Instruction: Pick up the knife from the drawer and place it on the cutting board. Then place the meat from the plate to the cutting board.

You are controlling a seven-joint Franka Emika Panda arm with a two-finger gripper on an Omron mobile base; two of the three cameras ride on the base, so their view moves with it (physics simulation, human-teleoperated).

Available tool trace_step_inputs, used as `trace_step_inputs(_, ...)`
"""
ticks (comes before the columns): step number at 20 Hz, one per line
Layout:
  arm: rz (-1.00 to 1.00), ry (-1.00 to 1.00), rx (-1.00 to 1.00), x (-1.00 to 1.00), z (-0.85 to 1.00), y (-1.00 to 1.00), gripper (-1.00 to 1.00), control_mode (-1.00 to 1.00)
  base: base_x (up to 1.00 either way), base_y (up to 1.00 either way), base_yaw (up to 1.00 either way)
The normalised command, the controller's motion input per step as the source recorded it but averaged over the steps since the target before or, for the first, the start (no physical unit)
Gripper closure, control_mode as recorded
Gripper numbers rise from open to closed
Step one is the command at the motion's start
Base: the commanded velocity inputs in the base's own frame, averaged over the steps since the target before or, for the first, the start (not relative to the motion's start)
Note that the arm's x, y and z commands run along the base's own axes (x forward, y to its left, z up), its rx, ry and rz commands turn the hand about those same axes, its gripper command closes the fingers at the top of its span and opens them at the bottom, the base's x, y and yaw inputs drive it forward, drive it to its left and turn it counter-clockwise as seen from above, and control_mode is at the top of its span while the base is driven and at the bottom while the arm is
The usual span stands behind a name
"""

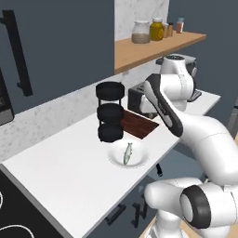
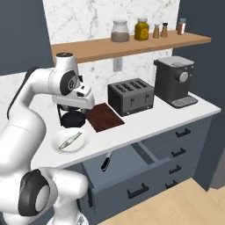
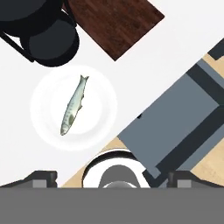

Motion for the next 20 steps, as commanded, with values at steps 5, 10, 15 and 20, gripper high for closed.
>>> trace_step_inputs(5,-0.09,0.01,0.0,-0.04,-0.11,-0.04,-1.0,-1.0,0.09,0.01,-0.09)
trace_step_inputs(10,-0.37,0.2,0.0,-0.32,-0.9,-0.81,-1.0,-1.0,0.0,0.0,0.0)
trace_step_inputs(15,-0.36,0.31,0.0,-0.01,-1.0,-0.99,-1.0,-1.0,0.0,0.0,0.0)
trace_step_inputs(20,-0.27,0.15,0.0,0.04,-0.96,-0.88,-1.0,-1.0,0.0,0.0,0.0)
